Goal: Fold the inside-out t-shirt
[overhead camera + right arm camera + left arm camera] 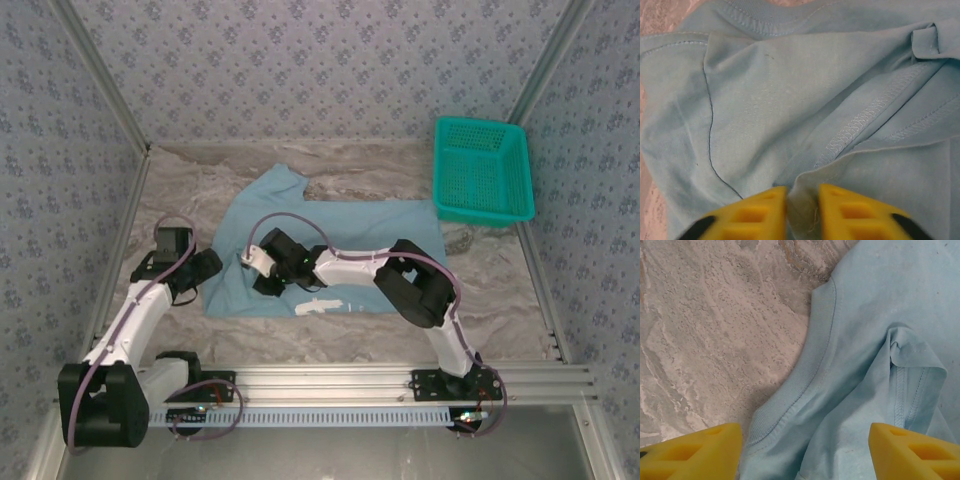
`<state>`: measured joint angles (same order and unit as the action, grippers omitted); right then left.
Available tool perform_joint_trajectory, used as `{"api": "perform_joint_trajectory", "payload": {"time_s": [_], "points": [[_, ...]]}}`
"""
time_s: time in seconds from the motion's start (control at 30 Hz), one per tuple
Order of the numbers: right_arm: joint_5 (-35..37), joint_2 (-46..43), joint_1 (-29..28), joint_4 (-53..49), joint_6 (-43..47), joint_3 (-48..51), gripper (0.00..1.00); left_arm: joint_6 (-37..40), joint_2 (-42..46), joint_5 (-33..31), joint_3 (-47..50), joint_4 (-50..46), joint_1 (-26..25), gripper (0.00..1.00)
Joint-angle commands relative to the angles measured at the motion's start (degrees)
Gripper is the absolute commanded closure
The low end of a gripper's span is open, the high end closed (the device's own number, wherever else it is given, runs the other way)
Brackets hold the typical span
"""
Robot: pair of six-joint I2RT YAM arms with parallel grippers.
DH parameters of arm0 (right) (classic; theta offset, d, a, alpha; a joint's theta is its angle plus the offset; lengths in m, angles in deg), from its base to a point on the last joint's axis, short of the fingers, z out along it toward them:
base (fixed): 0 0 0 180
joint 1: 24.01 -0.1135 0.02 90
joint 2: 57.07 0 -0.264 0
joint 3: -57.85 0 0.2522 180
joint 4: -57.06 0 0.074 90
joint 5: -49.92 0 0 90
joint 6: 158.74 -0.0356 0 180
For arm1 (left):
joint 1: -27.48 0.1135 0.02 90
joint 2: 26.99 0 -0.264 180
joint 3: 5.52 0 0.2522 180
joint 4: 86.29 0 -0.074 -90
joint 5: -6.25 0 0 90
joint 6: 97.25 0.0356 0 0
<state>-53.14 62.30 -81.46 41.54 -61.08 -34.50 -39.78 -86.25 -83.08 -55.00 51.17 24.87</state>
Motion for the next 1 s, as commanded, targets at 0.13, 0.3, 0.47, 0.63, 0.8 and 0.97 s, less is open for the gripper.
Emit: {"api": "perform_joint_trajectory", "payload": {"time_s": [0.13,0.3,0.47,0.63,0.8,0.97], "points": [[-2.8,-4.1,5.1,4.1,-6.8,1.3,1.00,-1.7,1.5,5.1,2.5,-0.8,0.2,0.33],[-5.8,-6.2,11.1,7.0,-14.9,2.8,1.00,-3.2,3.5,7.0,4.6,-1.0,-0.4,0.33],[-10.1,-2.9,16.5,9.6,-24.1,2.0,1.00,-3.8,3.7,7.5,6.6,-0.9,-1.9,0.38],[-8.3,0.8,18.2,7.3,-27.7,-0.7,1.00,-5.5,1.9,6.3,9.2,1.6,-4.2,0.46],[-5.5,2.6,18.8,2.7,-29.2,-2.3,0.97,-4.3,0.1,4.8,10.3,3.4,-4.3,0.59],[-0.6,4.9,18.8,-4.8,-30.5,-5.7,0.92,-4.8,1.1,4.3,11.4,2.0,-4.4,0.87]]}}
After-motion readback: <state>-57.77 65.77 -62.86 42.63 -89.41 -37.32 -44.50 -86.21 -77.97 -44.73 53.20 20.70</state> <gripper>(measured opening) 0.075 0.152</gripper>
